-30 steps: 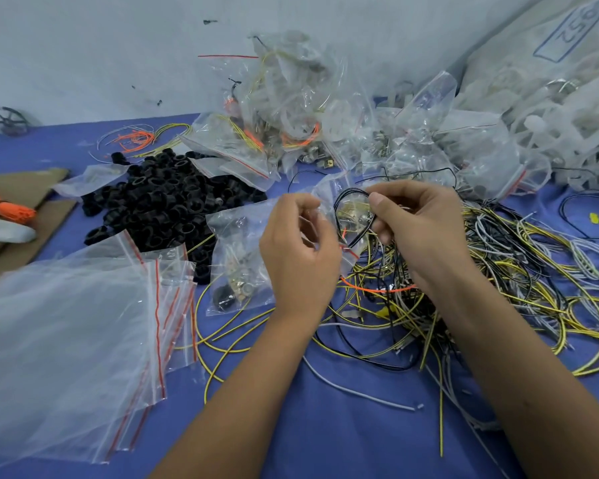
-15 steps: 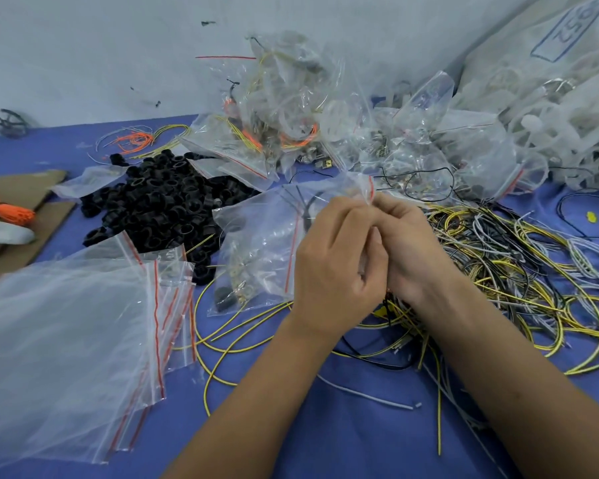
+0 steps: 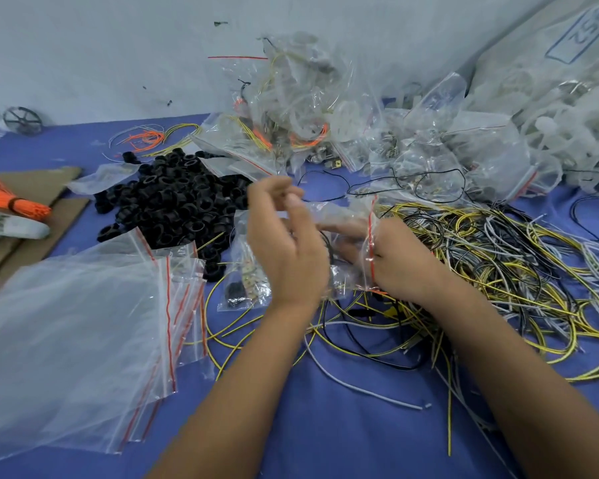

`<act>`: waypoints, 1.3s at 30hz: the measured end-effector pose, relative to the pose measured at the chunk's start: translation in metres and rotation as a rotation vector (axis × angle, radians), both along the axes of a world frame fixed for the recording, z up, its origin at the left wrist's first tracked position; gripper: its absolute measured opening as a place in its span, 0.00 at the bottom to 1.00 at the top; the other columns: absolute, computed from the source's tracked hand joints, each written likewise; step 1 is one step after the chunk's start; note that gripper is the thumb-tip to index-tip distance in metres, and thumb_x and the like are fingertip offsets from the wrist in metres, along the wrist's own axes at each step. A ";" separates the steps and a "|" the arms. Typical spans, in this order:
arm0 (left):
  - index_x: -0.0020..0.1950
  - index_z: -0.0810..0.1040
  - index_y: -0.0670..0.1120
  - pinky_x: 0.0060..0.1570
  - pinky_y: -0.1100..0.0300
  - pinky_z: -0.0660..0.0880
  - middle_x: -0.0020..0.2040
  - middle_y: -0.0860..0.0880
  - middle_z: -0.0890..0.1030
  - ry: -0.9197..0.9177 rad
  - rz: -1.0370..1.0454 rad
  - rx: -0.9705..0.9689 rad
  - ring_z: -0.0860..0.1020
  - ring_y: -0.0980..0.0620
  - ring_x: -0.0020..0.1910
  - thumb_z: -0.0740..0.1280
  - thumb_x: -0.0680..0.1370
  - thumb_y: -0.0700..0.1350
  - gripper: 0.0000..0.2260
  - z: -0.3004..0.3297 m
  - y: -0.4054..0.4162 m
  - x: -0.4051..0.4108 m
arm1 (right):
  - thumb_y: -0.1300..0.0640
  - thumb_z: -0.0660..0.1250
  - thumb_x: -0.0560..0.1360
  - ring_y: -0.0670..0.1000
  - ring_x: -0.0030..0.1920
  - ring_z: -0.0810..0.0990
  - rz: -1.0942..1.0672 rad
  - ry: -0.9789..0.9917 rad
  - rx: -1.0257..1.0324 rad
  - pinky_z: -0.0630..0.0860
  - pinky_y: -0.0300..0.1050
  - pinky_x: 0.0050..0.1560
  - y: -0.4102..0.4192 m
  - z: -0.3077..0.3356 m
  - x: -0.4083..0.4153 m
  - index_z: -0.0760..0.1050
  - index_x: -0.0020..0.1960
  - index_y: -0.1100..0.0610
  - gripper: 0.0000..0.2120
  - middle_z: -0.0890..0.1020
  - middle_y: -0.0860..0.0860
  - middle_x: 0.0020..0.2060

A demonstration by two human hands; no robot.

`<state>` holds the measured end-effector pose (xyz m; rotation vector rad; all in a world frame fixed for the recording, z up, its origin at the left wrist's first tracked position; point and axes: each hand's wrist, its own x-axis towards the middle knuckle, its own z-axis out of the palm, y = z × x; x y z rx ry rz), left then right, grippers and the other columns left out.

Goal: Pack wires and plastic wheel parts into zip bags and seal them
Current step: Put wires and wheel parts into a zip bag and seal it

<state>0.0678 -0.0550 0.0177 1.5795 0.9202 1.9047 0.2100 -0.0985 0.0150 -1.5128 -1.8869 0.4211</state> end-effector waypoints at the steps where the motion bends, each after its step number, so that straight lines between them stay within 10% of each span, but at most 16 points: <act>1: 0.55 0.73 0.47 0.44 0.55 0.76 0.47 0.48 0.80 -0.041 0.063 -0.089 0.79 0.48 0.45 0.58 0.81 0.42 0.06 -0.002 0.009 -0.005 | 0.51 0.67 0.81 0.53 0.48 0.84 -0.019 -0.020 -0.004 0.81 0.49 0.52 -0.001 0.003 0.001 0.78 0.68 0.48 0.16 0.85 0.48 0.51; 4: 0.50 0.73 0.45 0.51 0.49 0.73 0.48 0.45 0.80 0.021 0.186 -0.386 0.76 0.45 0.47 0.59 0.82 0.40 0.04 -0.013 0.035 -0.020 | 0.32 0.56 0.79 0.56 0.42 0.81 -0.101 -0.165 -0.014 0.79 0.54 0.46 -0.004 0.010 0.004 0.78 0.61 0.44 0.22 0.84 0.49 0.44; 7: 0.49 0.73 0.44 0.54 0.47 0.72 0.49 0.43 0.80 0.122 0.221 -0.517 0.77 0.42 0.50 0.61 0.82 0.40 0.04 -0.018 0.046 -0.026 | 0.38 0.58 0.82 0.52 0.34 0.77 -0.157 -0.126 0.029 0.75 0.50 0.39 -0.008 0.013 0.008 0.79 0.46 0.50 0.19 0.81 0.50 0.34; 13: 0.50 0.75 0.42 0.51 0.45 0.73 0.48 0.41 0.80 0.183 0.200 -0.451 0.76 0.40 0.49 0.61 0.82 0.42 0.06 -0.019 0.042 -0.024 | 0.54 0.76 0.73 0.63 0.51 0.83 -0.158 -0.086 -0.105 0.81 0.59 0.50 -0.006 0.013 0.015 0.84 0.52 0.62 0.13 0.86 0.60 0.46; 18: 0.49 0.74 0.43 0.49 0.49 0.71 0.49 0.42 0.79 0.188 0.196 -0.428 0.76 0.42 0.48 0.60 0.83 0.41 0.05 -0.018 0.040 -0.022 | 0.66 0.73 0.75 0.48 0.50 0.86 -0.078 0.378 -0.055 0.83 0.50 0.53 -0.006 0.017 0.002 0.85 0.55 0.57 0.11 0.88 0.49 0.49; 22: 0.48 0.73 0.45 0.47 0.51 0.70 0.47 0.43 0.78 0.230 0.195 -0.360 0.75 0.44 0.47 0.60 0.83 0.42 0.06 -0.018 0.035 -0.020 | 0.79 0.60 0.77 0.51 0.49 0.86 0.128 0.262 -0.198 0.83 0.45 0.51 -0.006 0.012 -0.011 0.80 0.61 0.61 0.21 0.86 0.53 0.50; 25: 0.47 0.74 0.43 0.48 0.51 0.71 0.47 0.45 0.77 0.261 0.192 -0.261 0.74 0.45 0.47 0.60 0.82 0.42 0.06 -0.016 0.030 -0.018 | 0.72 0.65 0.76 0.54 0.35 0.79 0.018 -0.044 -0.053 0.79 0.51 0.41 -0.002 0.009 -0.008 0.80 0.40 0.65 0.09 0.82 0.57 0.34; 31: 0.47 0.75 0.42 0.46 0.55 0.71 0.46 0.47 0.78 0.258 0.162 -0.193 0.73 0.50 0.45 0.60 0.80 0.42 0.07 -0.016 0.027 -0.014 | 0.53 0.75 0.75 0.58 0.43 0.83 -0.320 -0.065 0.116 0.78 0.53 0.46 -0.003 0.012 0.005 0.85 0.47 0.62 0.11 0.85 0.57 0.39; 39: 0.46 0.75 0.42 0.43 0.50 0.72 0.43 0.44 0.77 0.242 0.107 -0.227 0.74 0.44 0.41 0.60 0.82 0.41 0.07 -0.017 0.024 -0.011 | 0.61 0.73 0.76 0.44 0.39 0.86 -0.273 0.314 -0.056 0.82 0.42 0.39 -0.001 0.009 -0.007 0.86 0.52 0.49 0.09 0.87 0.44 0.41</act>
